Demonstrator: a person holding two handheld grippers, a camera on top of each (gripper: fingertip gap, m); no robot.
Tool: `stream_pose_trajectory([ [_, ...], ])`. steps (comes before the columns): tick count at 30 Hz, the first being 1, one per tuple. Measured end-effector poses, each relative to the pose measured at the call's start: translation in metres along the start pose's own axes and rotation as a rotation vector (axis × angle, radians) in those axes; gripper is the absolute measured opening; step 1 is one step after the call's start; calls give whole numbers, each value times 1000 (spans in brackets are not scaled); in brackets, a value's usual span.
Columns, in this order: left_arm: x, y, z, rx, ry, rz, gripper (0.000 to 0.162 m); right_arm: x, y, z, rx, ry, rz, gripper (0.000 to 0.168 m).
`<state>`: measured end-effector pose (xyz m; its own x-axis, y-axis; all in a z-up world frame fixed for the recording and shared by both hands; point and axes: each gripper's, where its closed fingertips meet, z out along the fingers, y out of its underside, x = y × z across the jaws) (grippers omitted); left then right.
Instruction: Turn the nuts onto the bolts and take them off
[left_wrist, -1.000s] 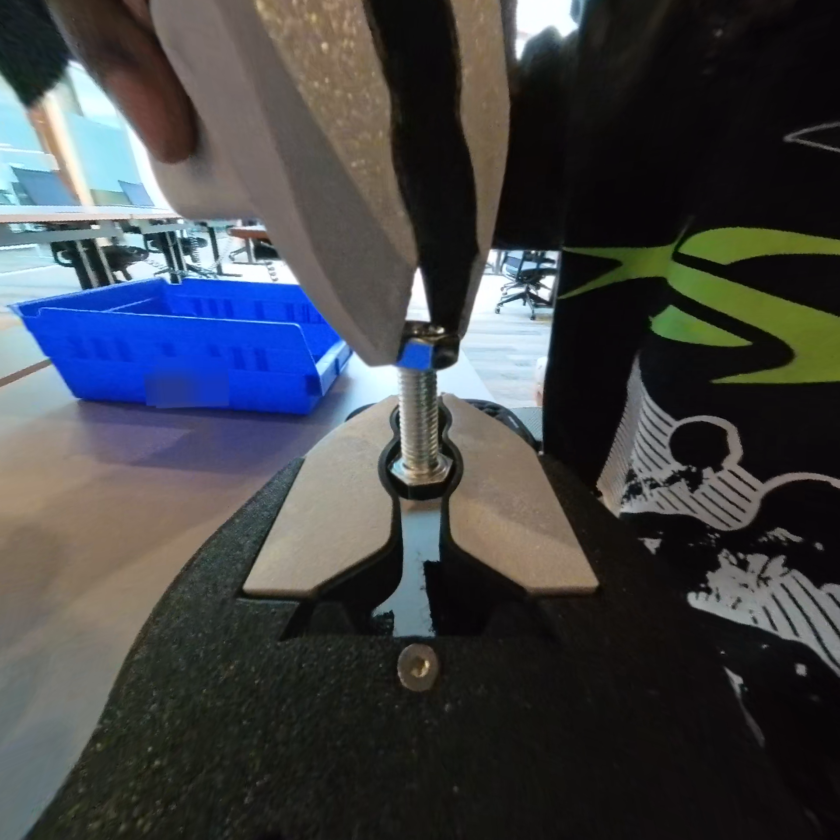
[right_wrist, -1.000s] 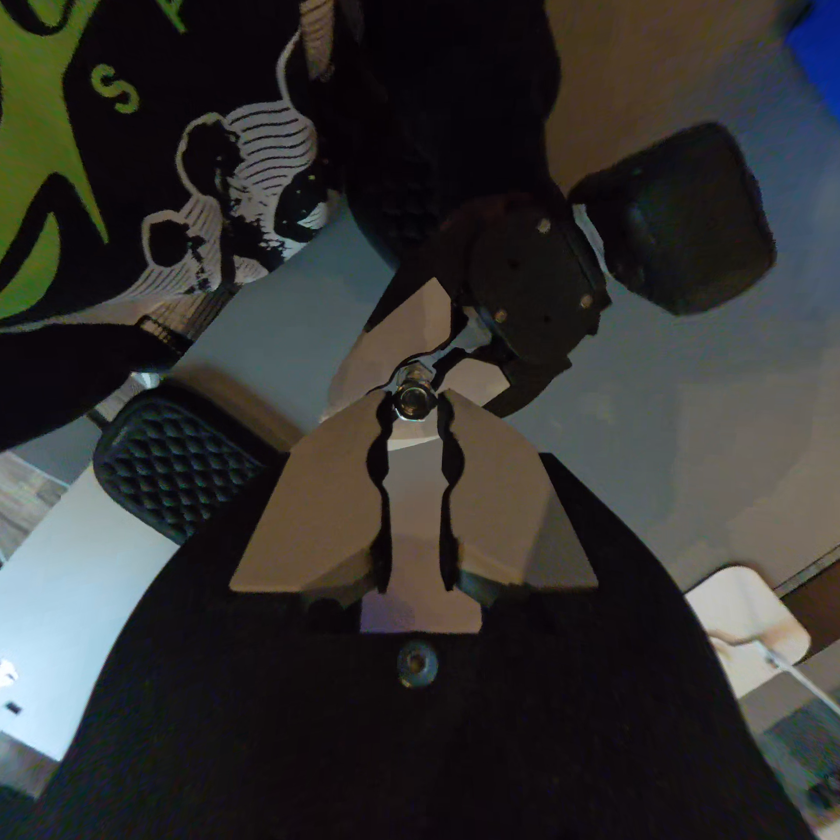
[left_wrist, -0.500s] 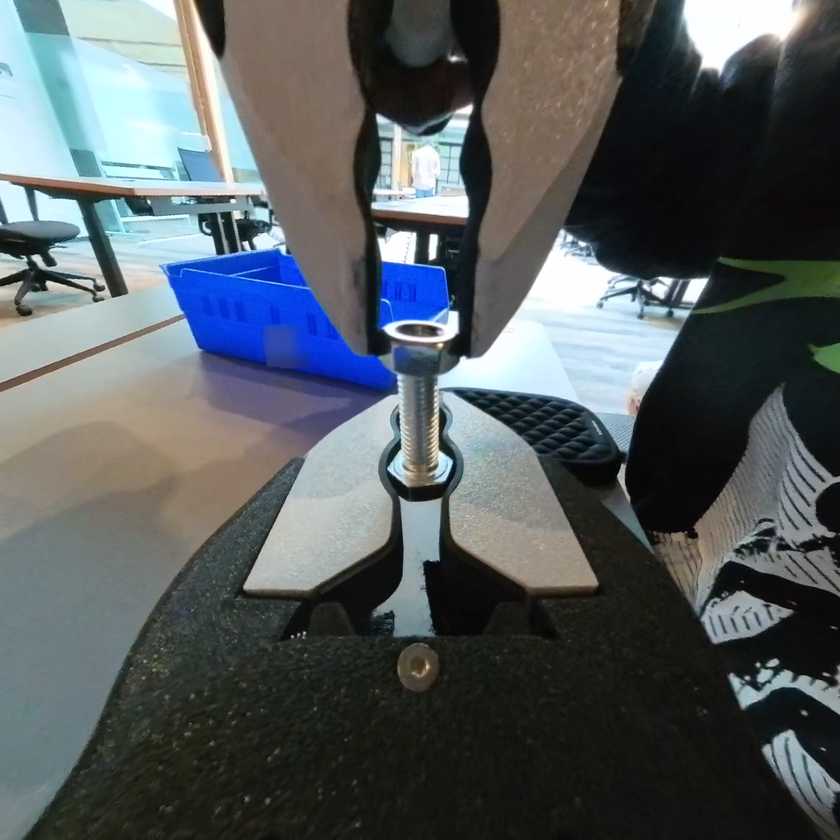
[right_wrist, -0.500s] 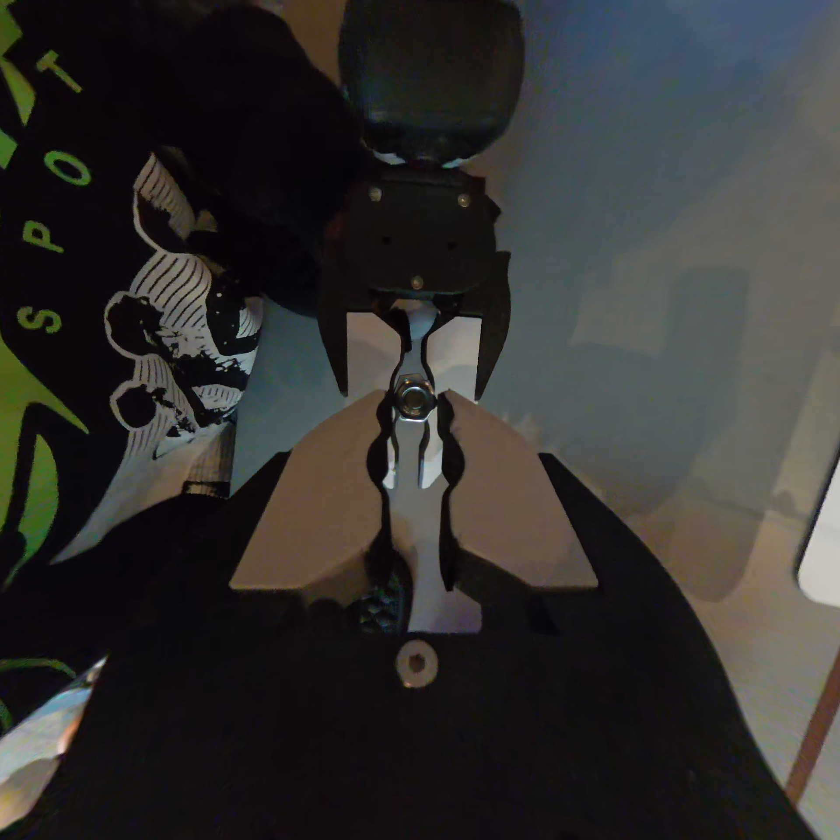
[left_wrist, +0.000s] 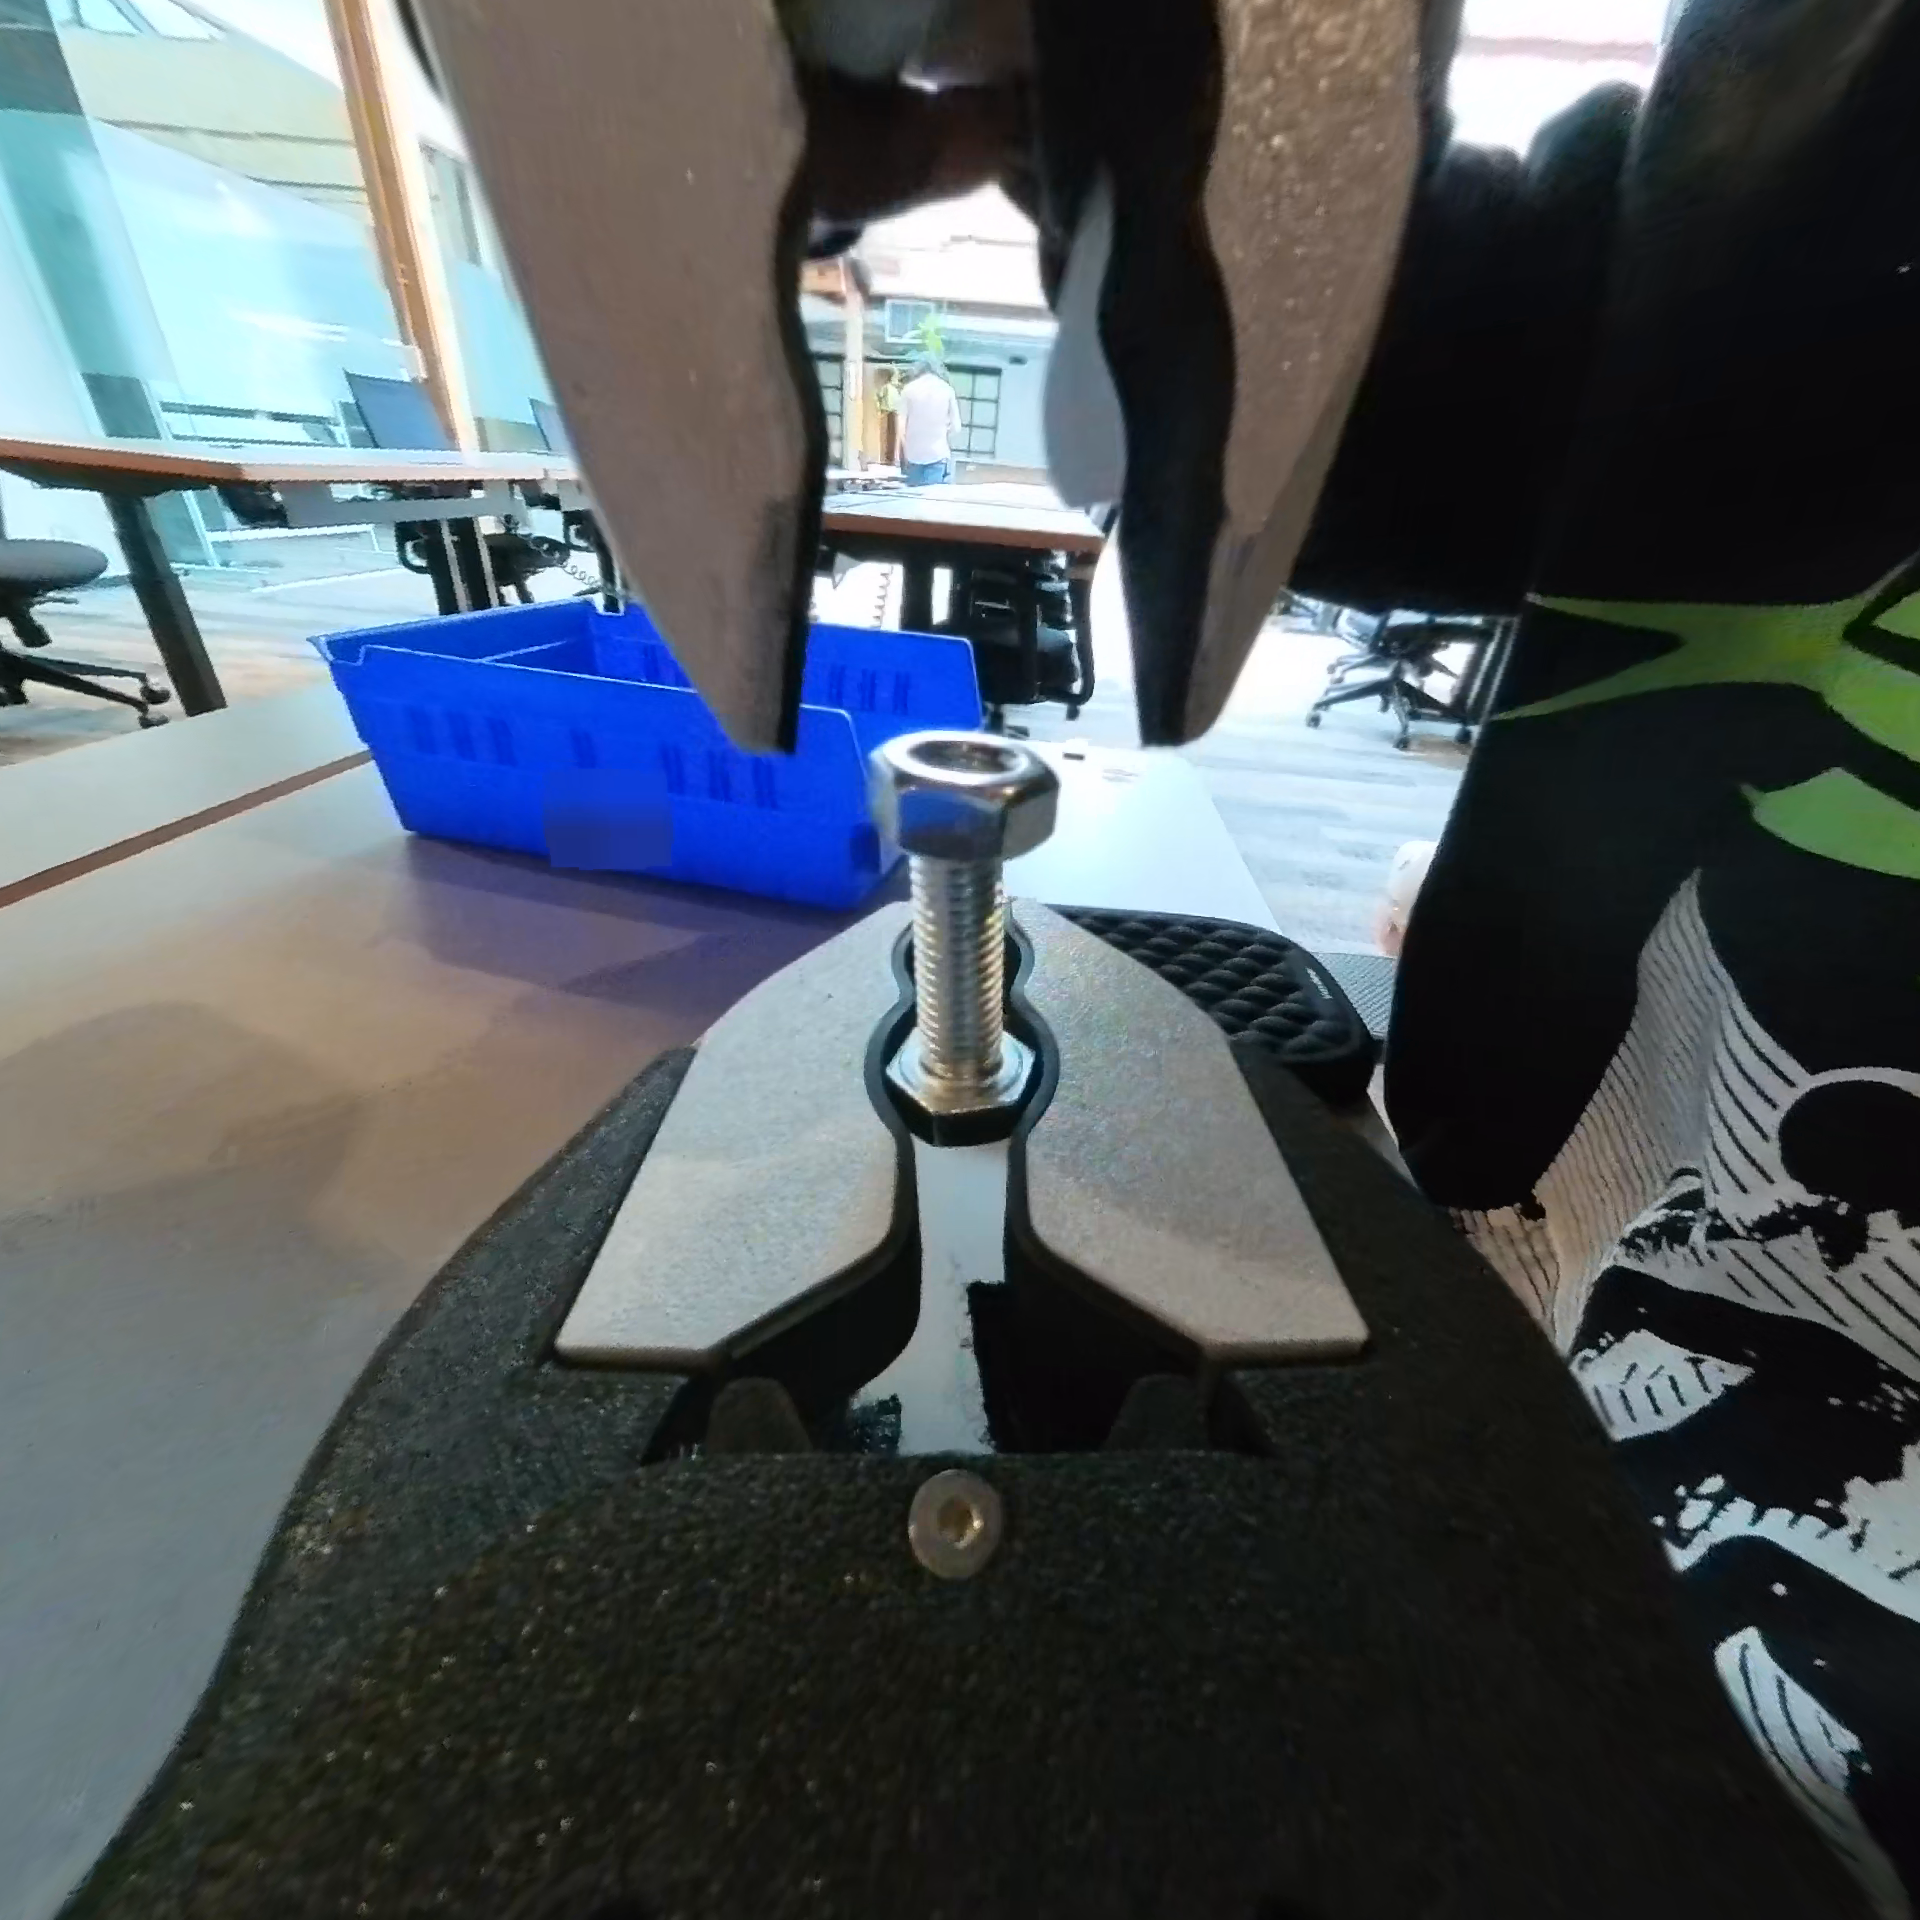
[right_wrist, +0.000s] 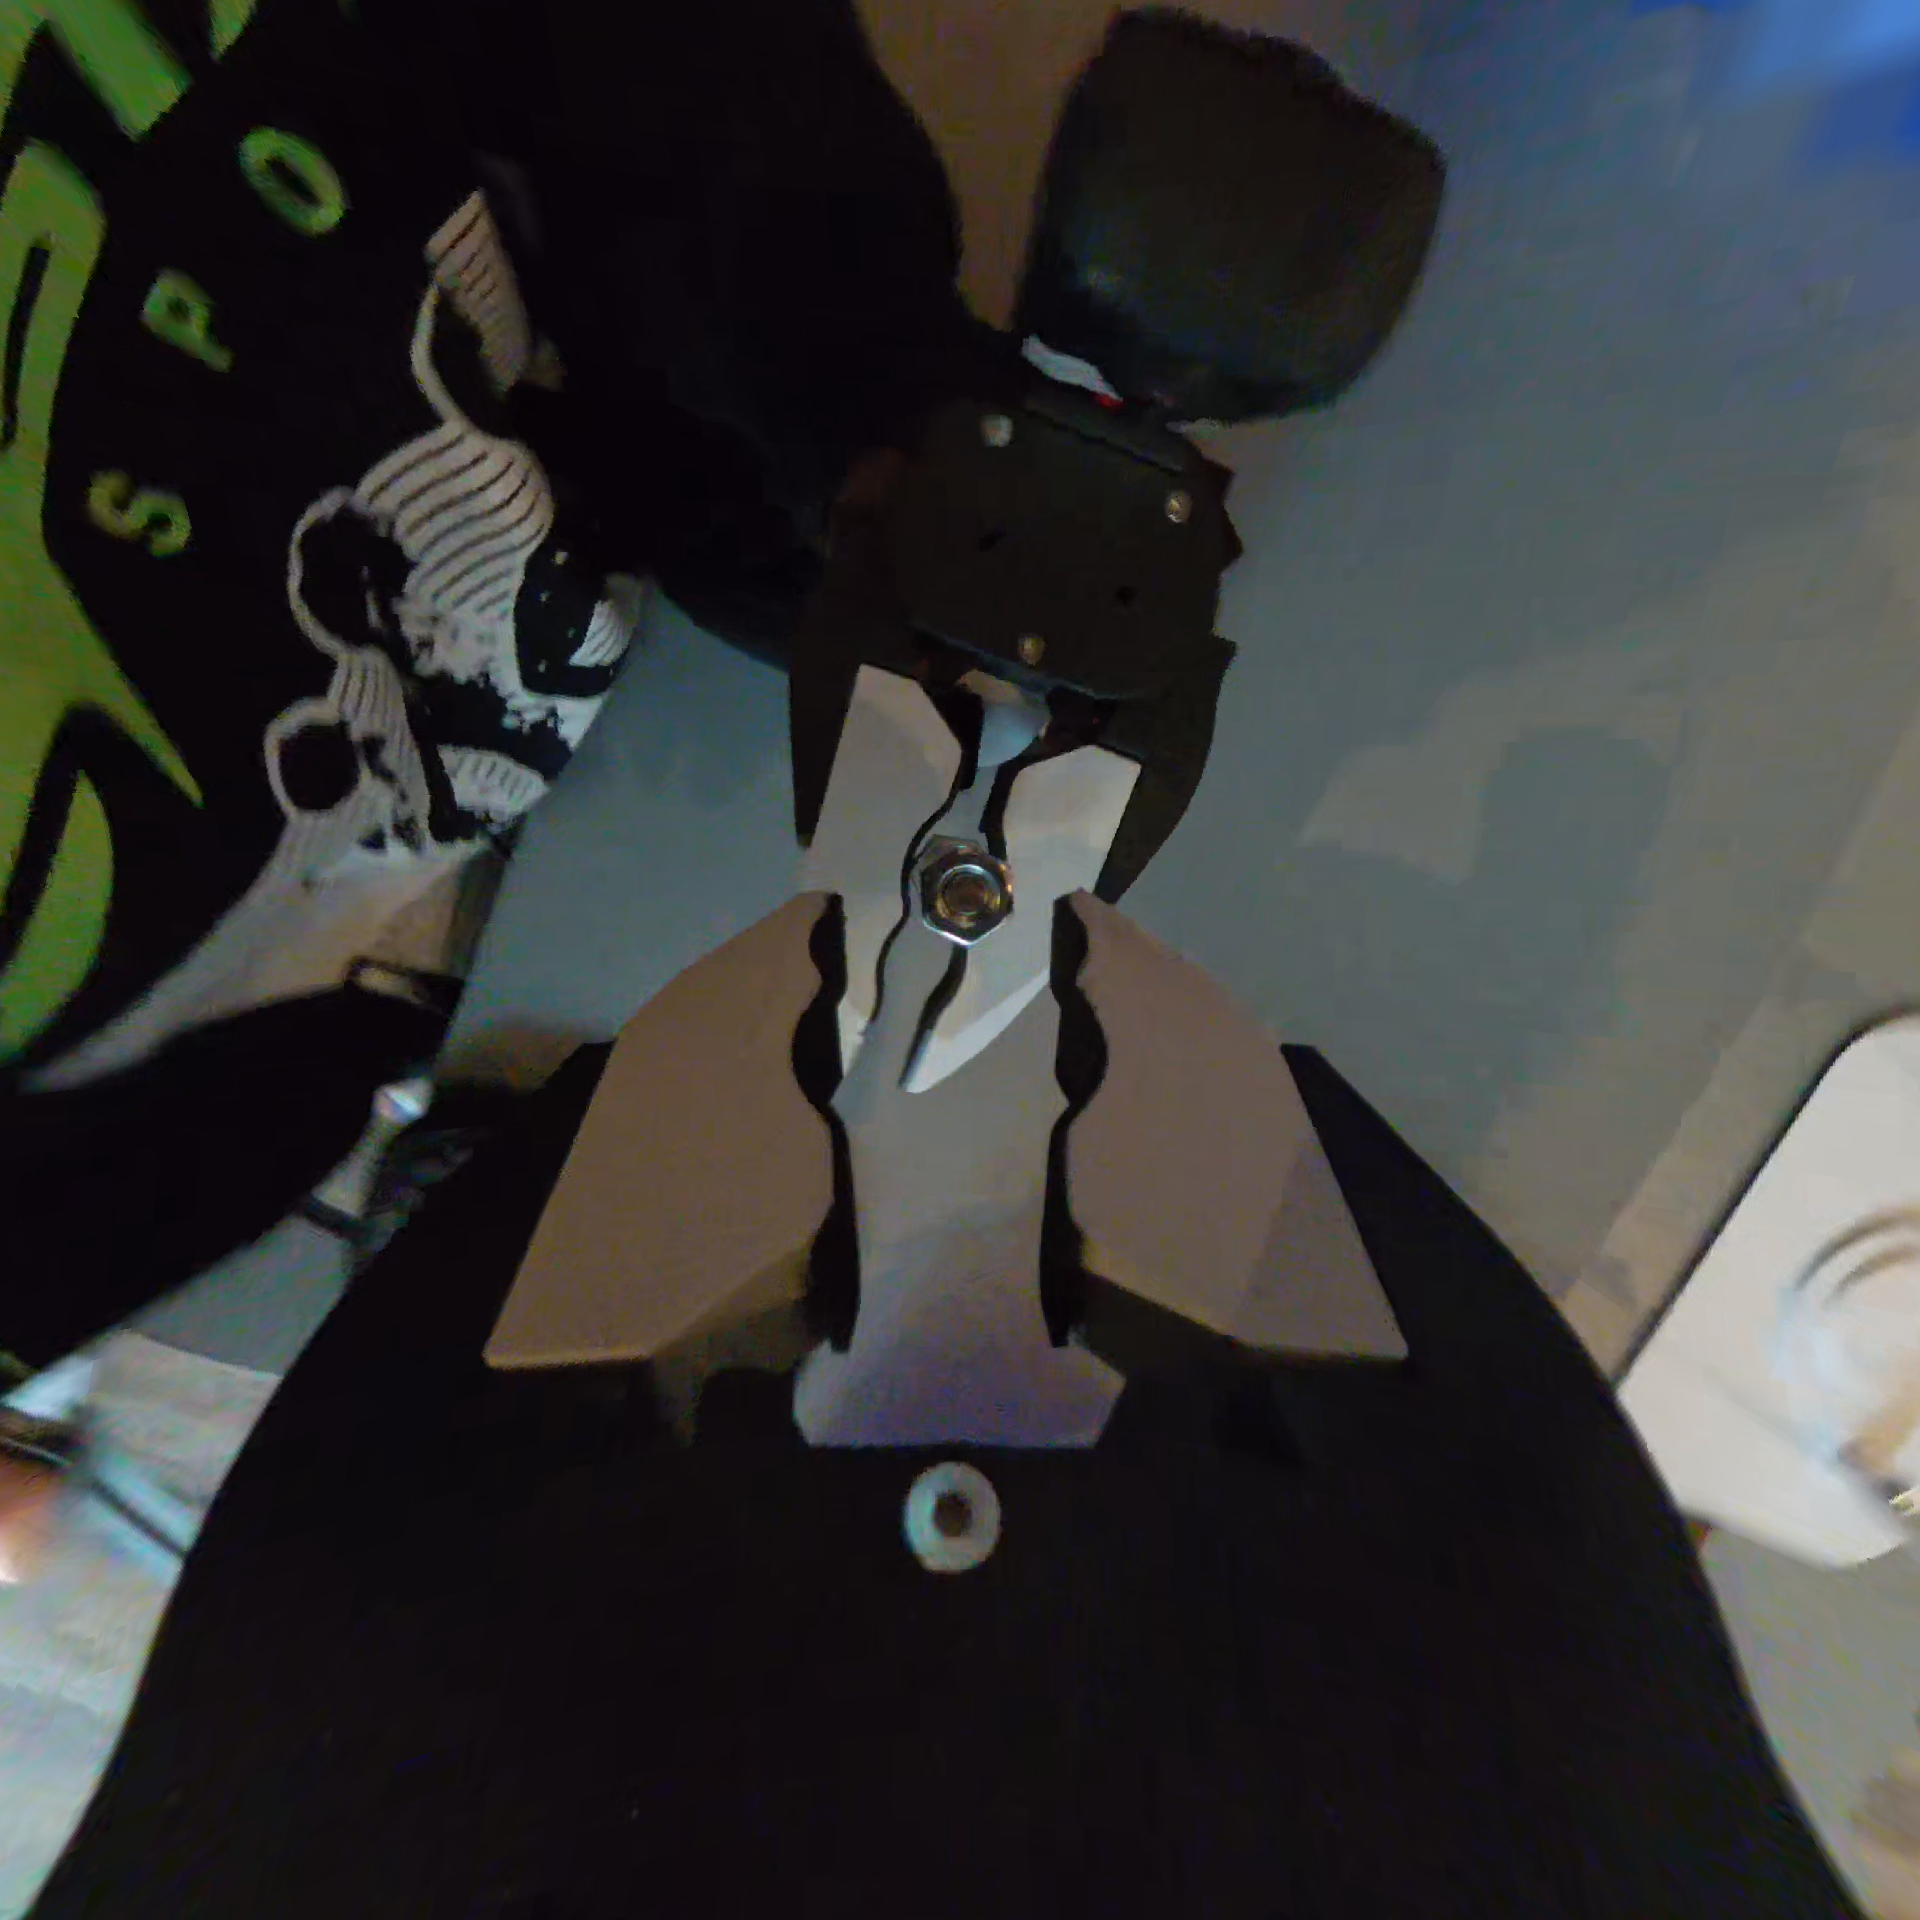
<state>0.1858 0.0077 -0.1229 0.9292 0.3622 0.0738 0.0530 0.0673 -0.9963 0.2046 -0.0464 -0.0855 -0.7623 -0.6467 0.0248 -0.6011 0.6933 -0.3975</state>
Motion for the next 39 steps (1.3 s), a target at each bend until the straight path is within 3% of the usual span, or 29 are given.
stream_pose_trajectory([
  [1,1,0,0,0,7,-1,12,1,-1,-1,9,-12,-87,38],
  [5,8,1,0,-4,65,0,12,-4,3,-1,-16,-123,-418,37],
  [10,12,2,0,-6,111,0,12,-8,-6,-3,-67,-226,-673,37],
  [15,16,3,-1,-10,138,8,12,-7,-1,1,-214,-303,-843,32],
  [18,15,4,0,-14,140,5,12,-7,-2,3,-219,-325,-878,25],
  [28,15,4,0,-16,139,10,12,-6,-1,10,-185,-301,-819,17],
  [39,10,6,1,-31,86,18,12,-4,1,11,-233,-149,-389,16],
])
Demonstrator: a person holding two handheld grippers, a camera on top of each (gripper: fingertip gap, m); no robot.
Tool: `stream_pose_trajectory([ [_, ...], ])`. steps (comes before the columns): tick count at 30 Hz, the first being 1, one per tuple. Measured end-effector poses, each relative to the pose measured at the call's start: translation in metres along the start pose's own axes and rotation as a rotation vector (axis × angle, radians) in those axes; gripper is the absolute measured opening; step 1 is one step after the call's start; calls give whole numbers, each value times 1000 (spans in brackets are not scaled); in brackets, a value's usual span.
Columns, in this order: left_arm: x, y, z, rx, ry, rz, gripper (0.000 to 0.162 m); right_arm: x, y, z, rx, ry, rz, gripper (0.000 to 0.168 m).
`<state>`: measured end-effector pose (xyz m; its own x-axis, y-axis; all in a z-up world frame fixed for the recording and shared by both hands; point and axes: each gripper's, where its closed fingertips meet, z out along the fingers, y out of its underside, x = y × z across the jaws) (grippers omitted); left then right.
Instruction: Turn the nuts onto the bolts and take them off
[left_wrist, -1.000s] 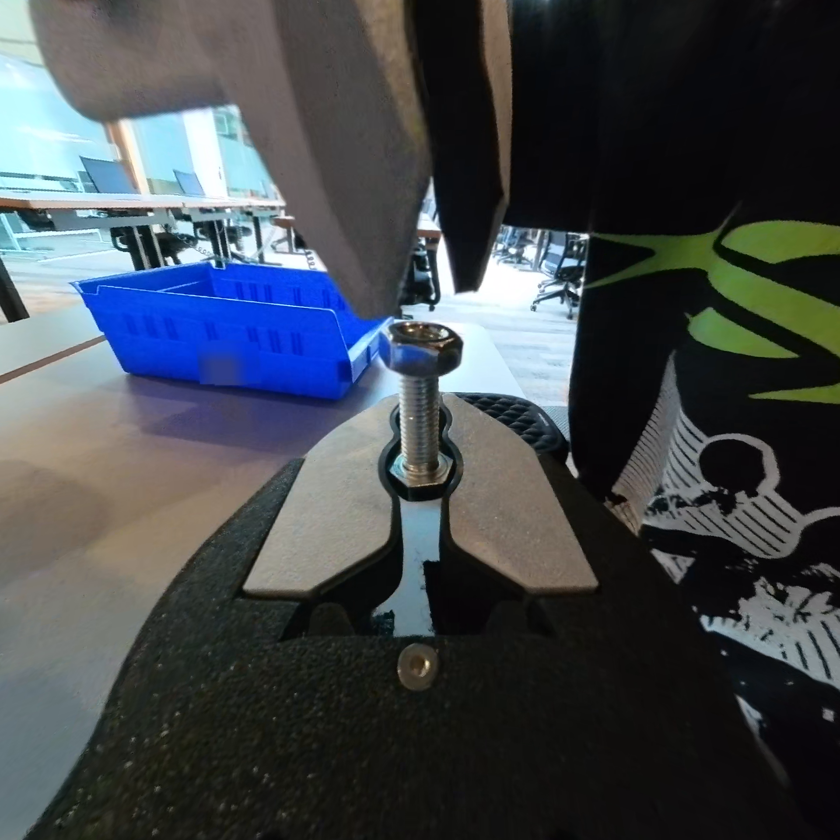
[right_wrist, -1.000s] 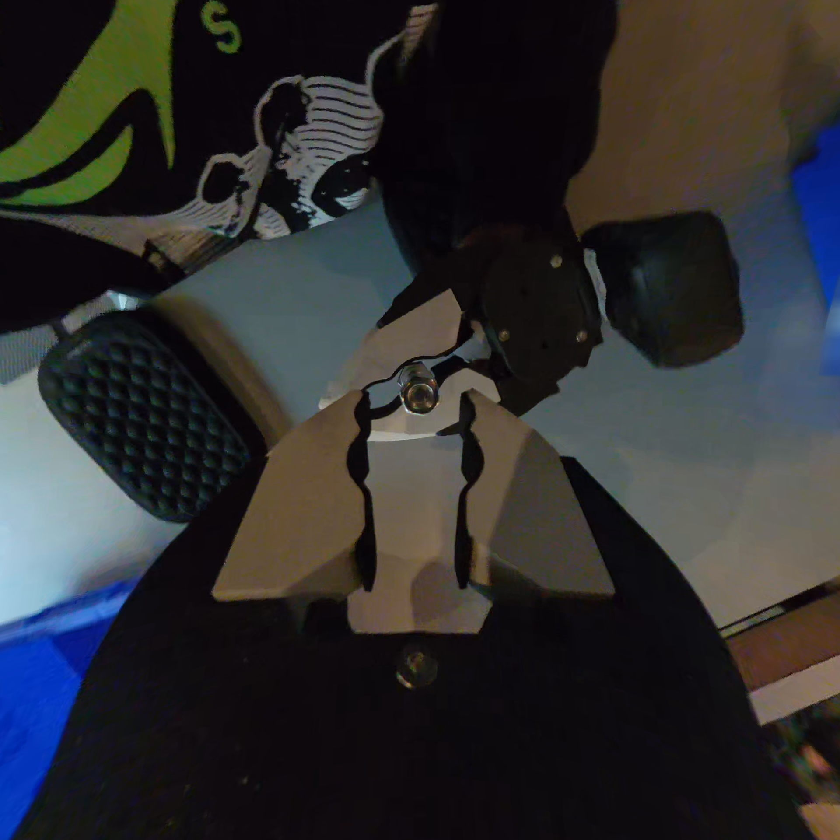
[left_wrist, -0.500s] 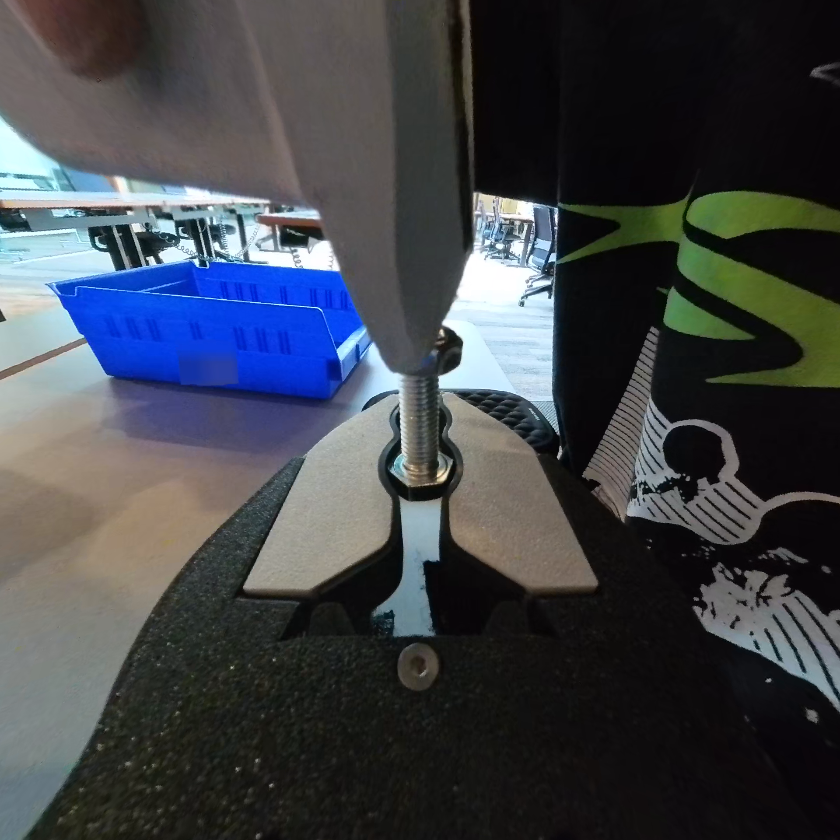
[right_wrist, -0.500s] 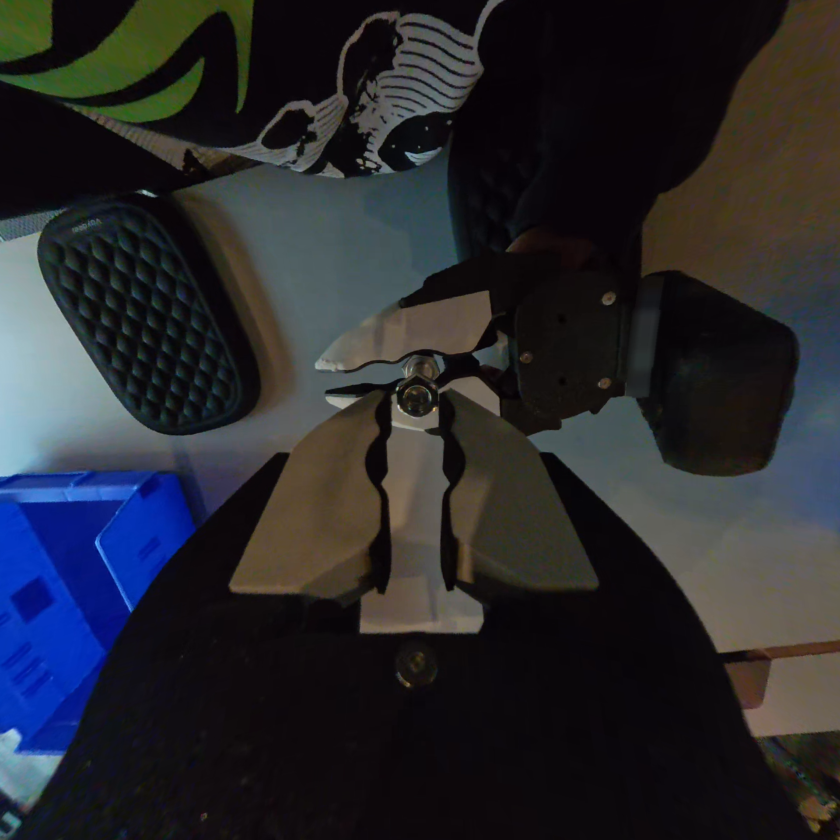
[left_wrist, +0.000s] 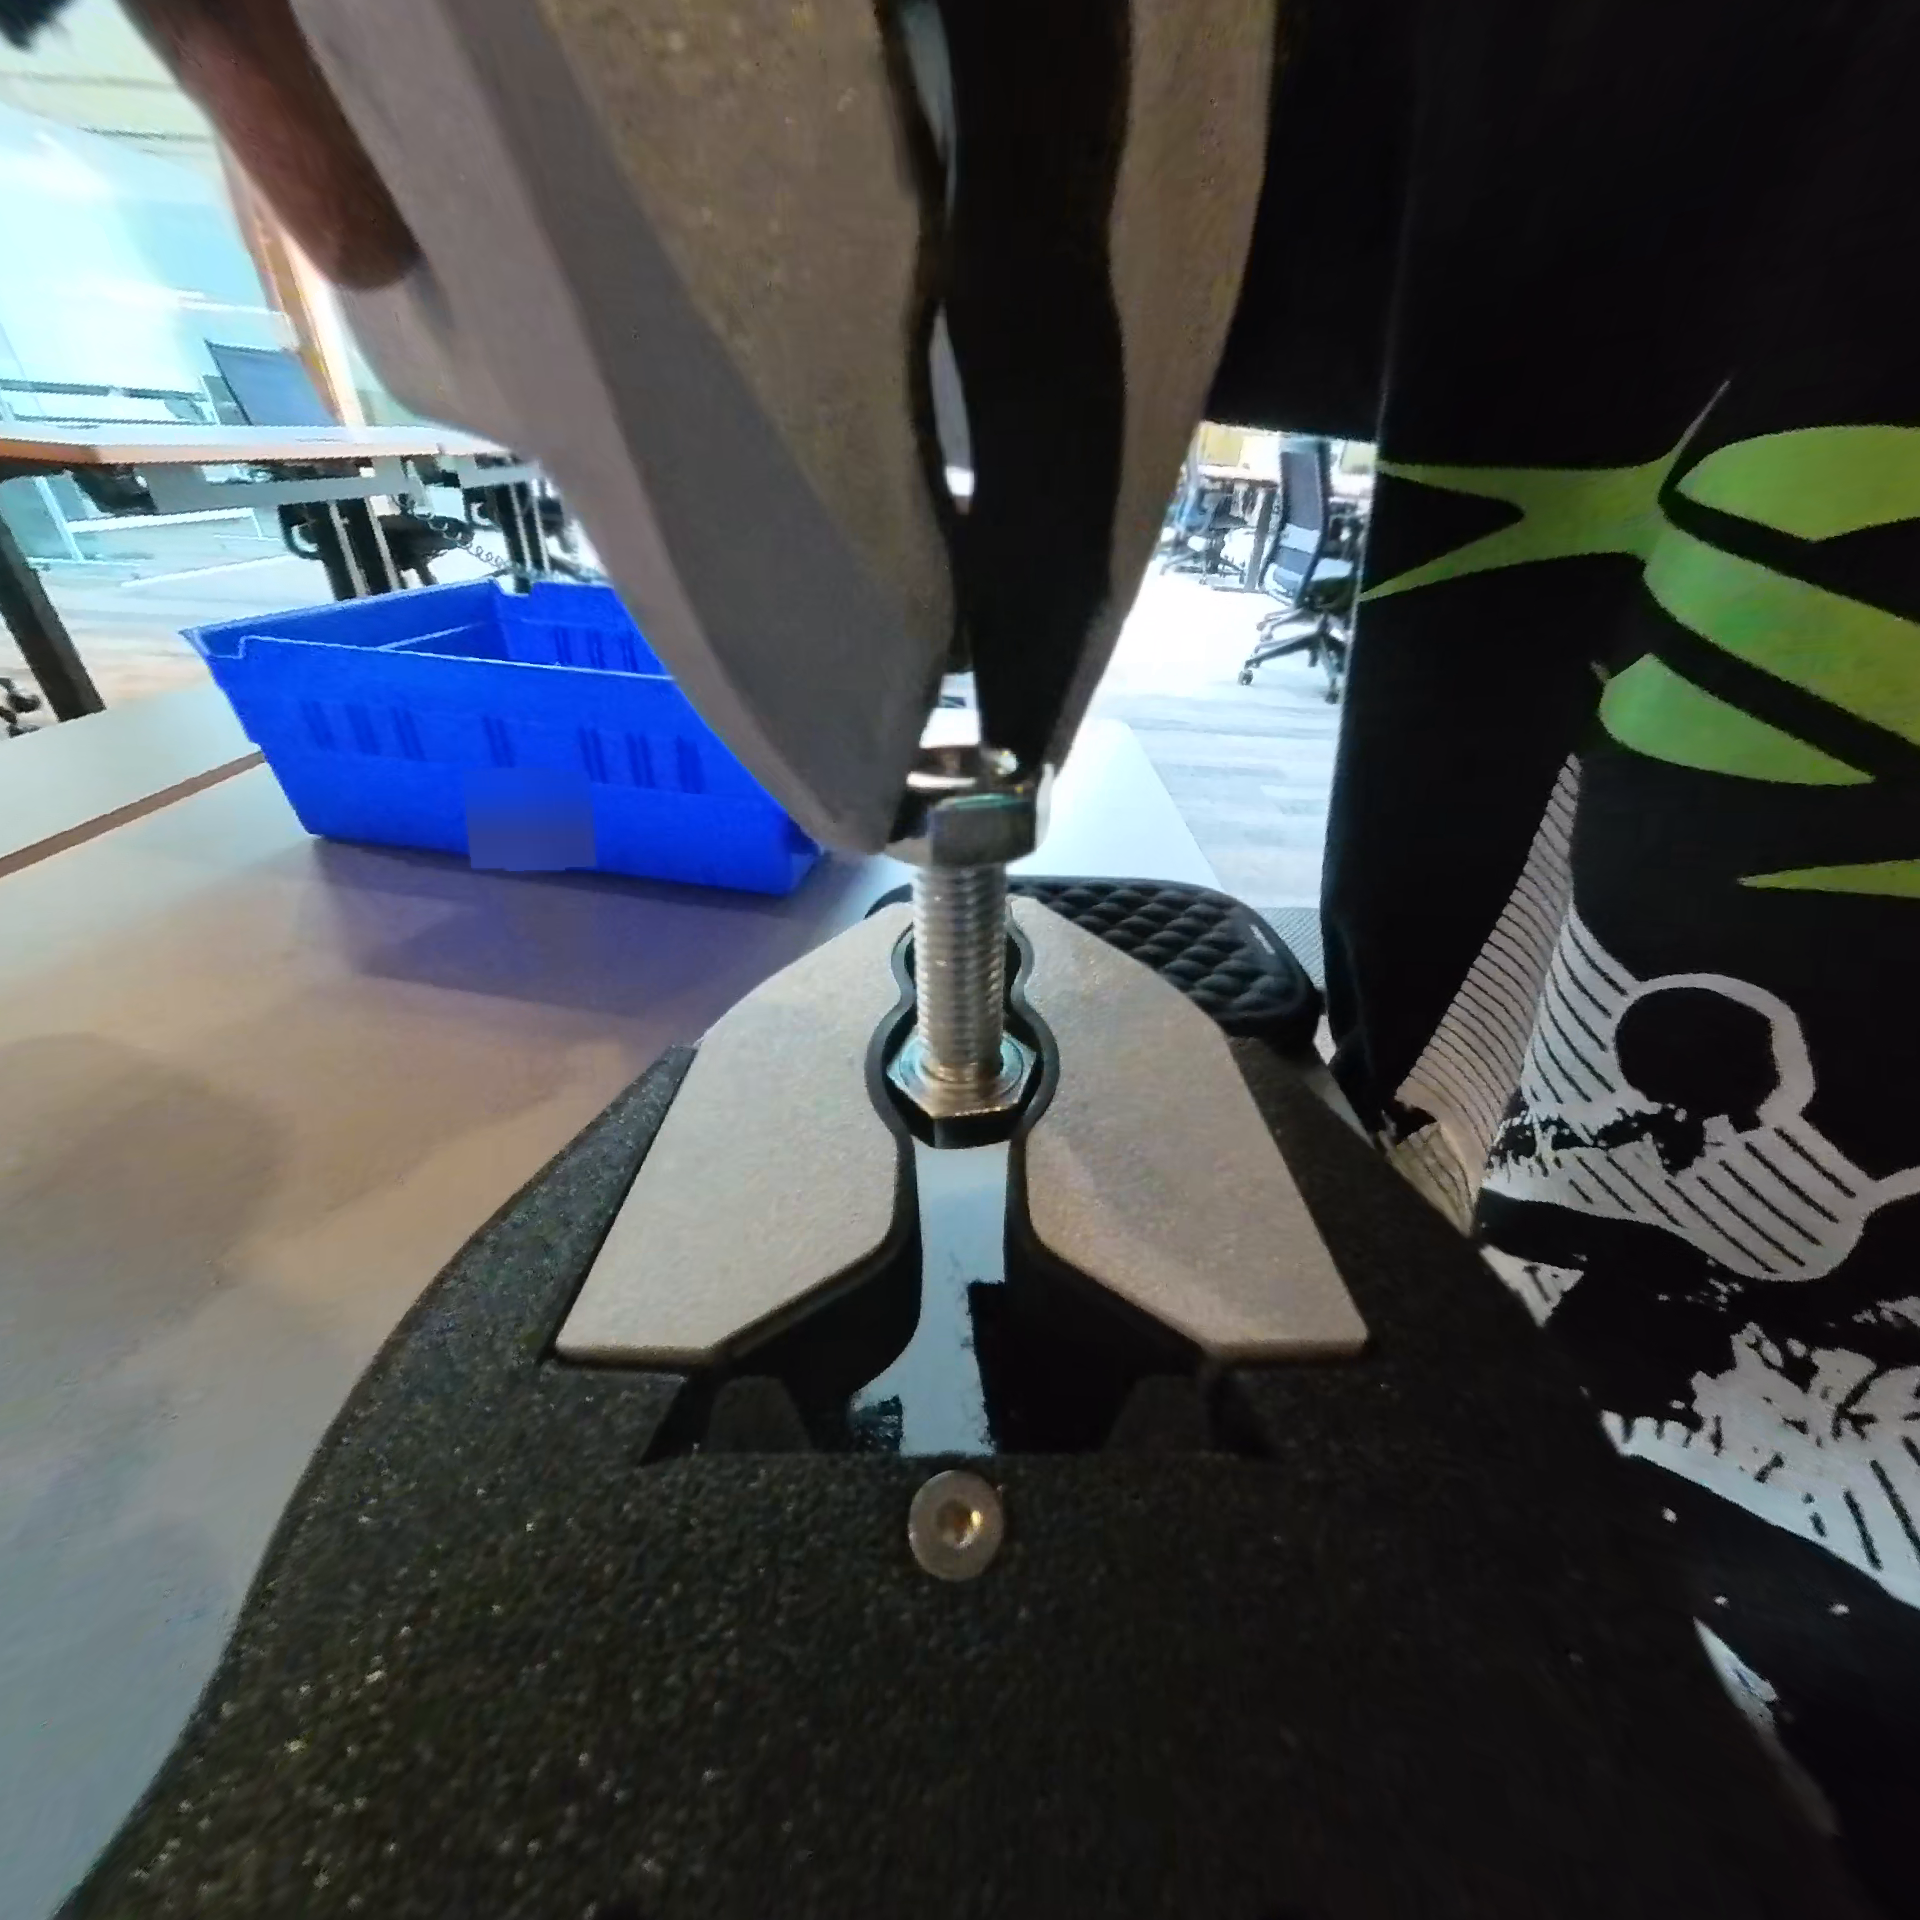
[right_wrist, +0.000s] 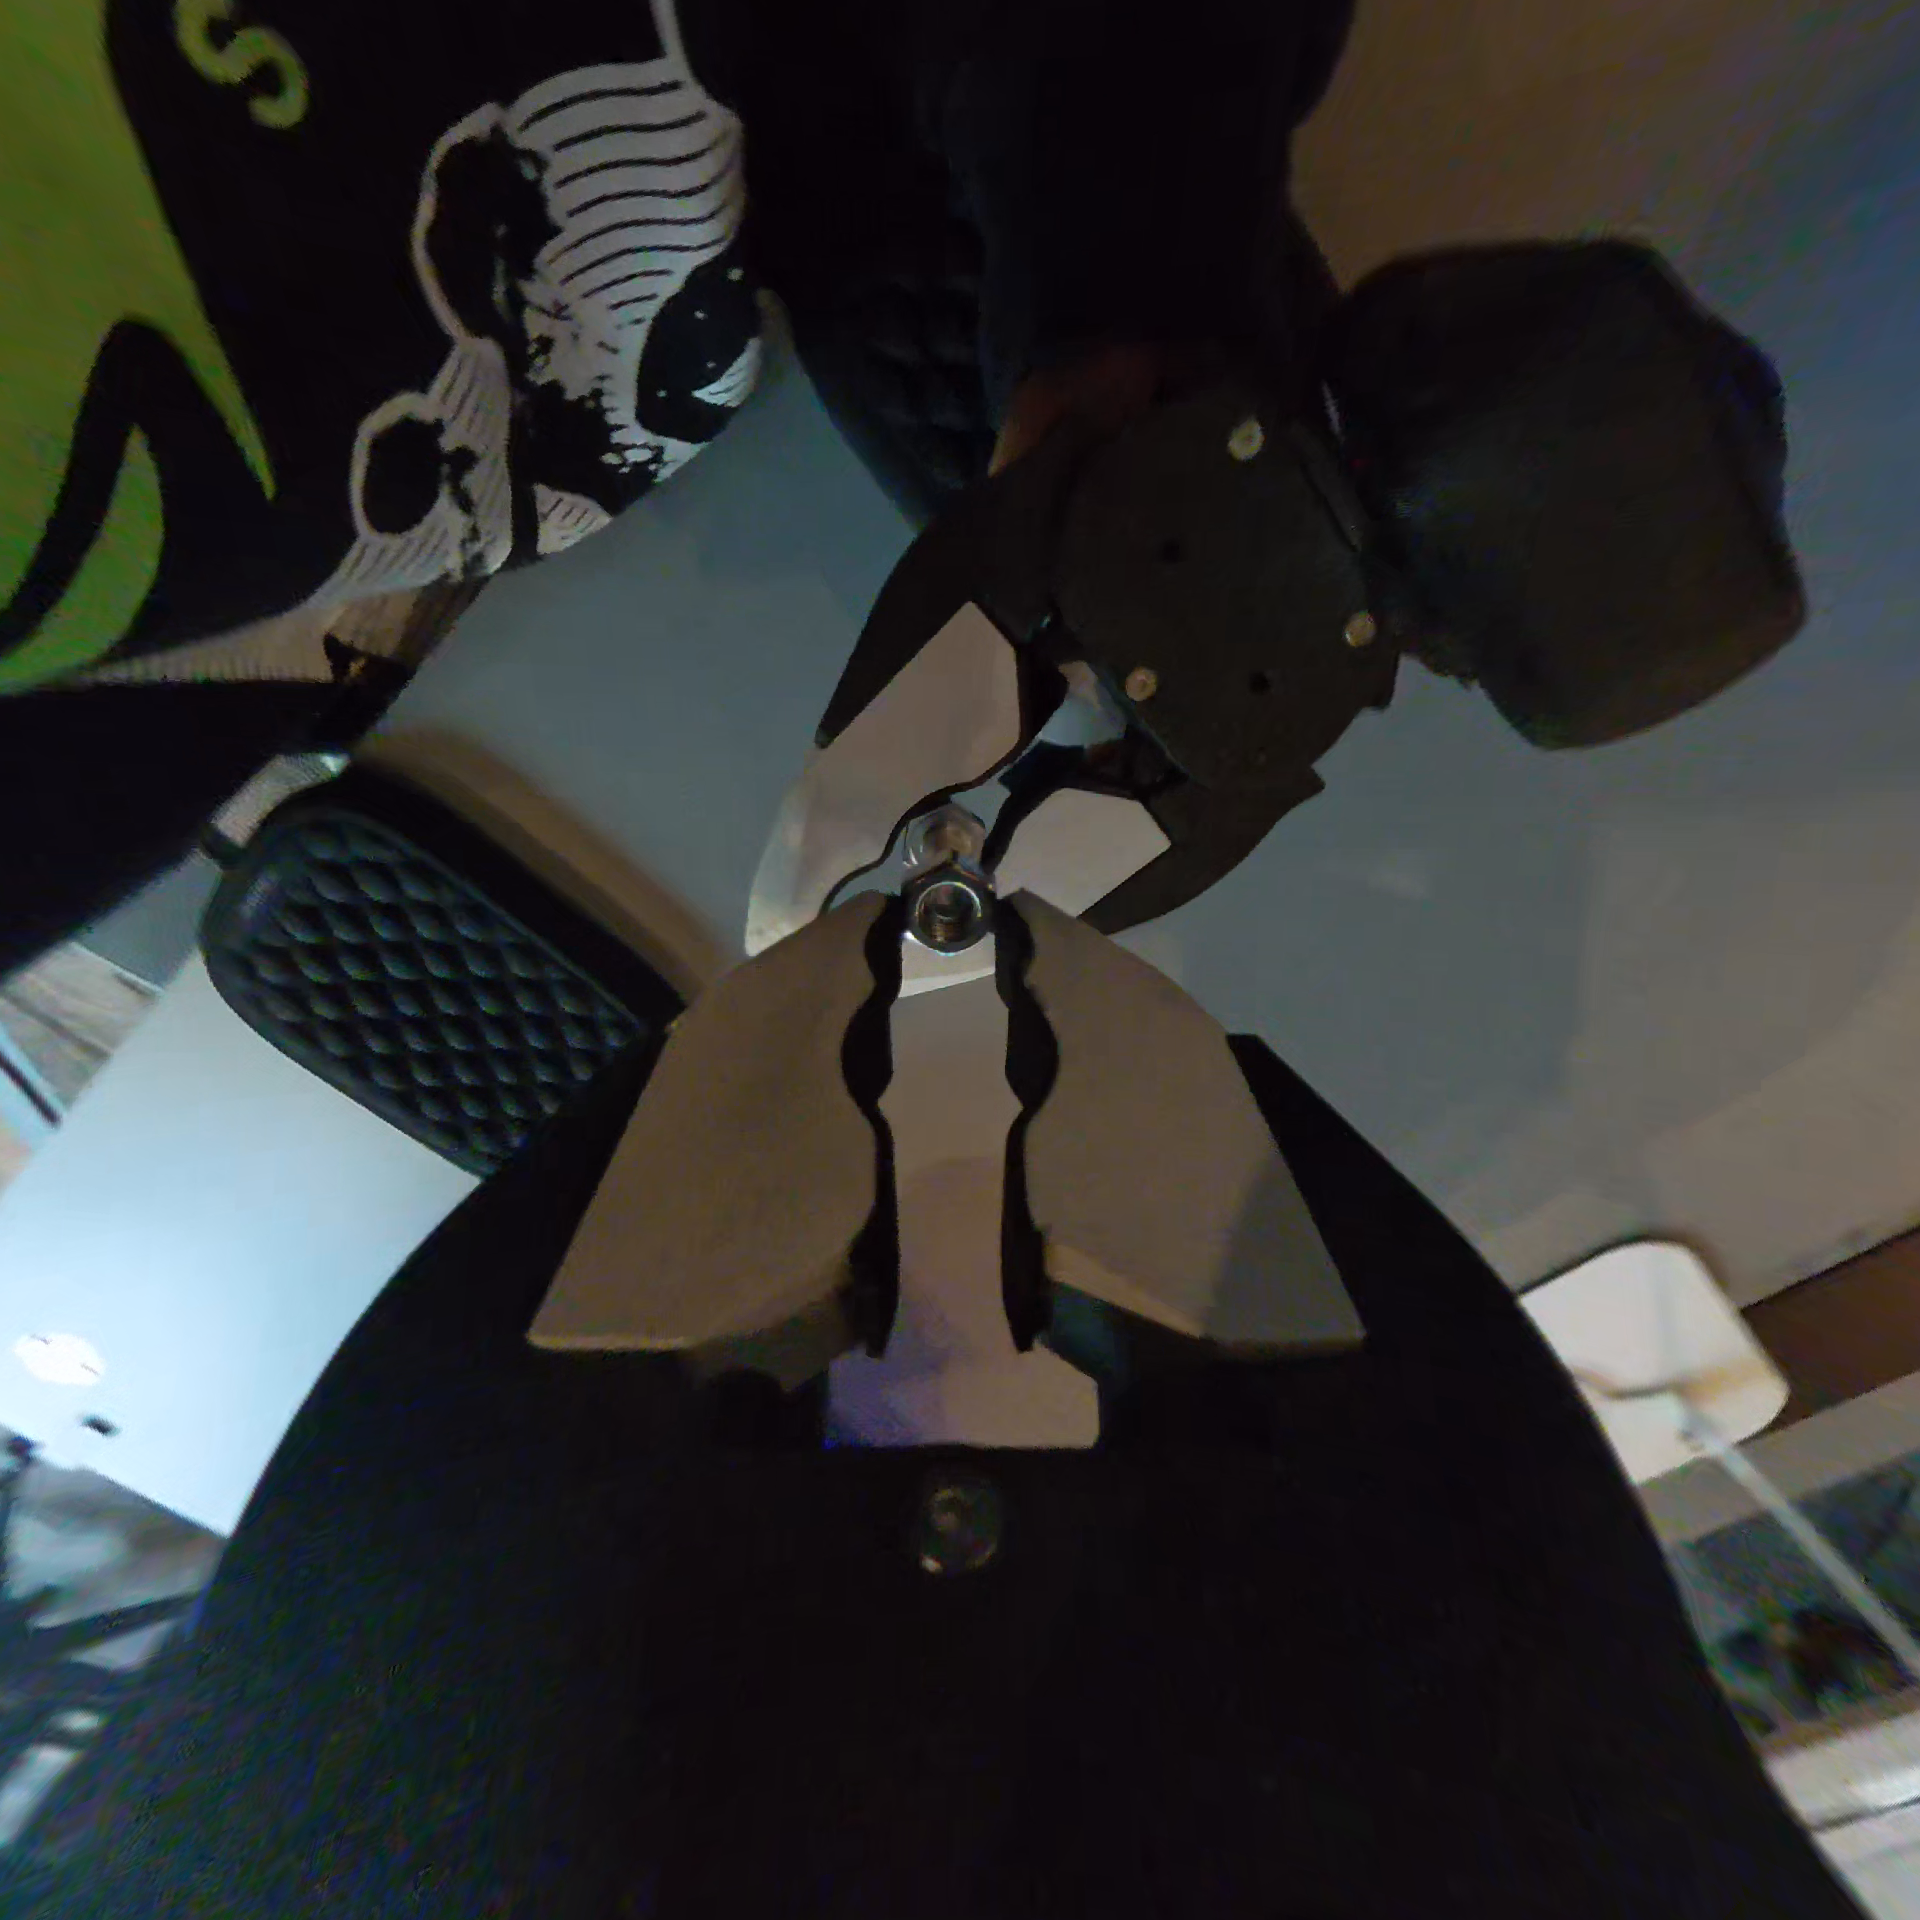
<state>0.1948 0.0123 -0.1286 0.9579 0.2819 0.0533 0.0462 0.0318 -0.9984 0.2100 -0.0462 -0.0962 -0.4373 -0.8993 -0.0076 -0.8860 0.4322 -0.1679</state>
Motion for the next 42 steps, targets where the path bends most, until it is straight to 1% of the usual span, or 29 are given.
stream_pose_trajectory([
  [7,-2,7,4,-48,-31,15,12,-3,3,4,-63,-18,396,16],
  [10,-5,6,3,-45,-49,8,12,-2,5,3,-79,6,504,16],
  [13,-5,6,3,-41,-51,12,12,-2,4,4,-59,20,591,17],
  [14,-4,5,3,-33,-50,13,12,-3,3,5,-48,20,599,21],
  [15,-4,4,2,-28,-48,10,12,-4,2,6,-37,15,596,32],
  [16,-4,3,2,-23,-46,4,12,-5,1,6,-35,15,580,41],
  [17,-4,2,1,-16,-44,1,12,-4,1,4,-34,23,542,45],
  [19,-3,1,0,-6,-32,1,12,-1,2,-3,-30,45,404,46],
  [21,0,1,0,-3,-11,3,12,3,2,-10,-22,55,182,43],
  [24,3,2,0,-8,13,3,12,-1,-1,-14,-8,28,-234,47],
  [26,4,2,0,-8,21,7,12,-2,-7,-12,15,-19,-344,45],
  [31,6,2,0,-9,28,10,12,-1,-8,-4,-7,-134,-443,39],
  [33,6,2,-1,-4,27,6,12,-2,-8,-1,-15,-159,-460,34],
  [38,7,2,-1,-5,32,8,12,-1,-6,4,-1,-142,-444,19],
  [42,7,2,-1,-3,27,11,12,1,-7,5,23,-103,-386,17],
])
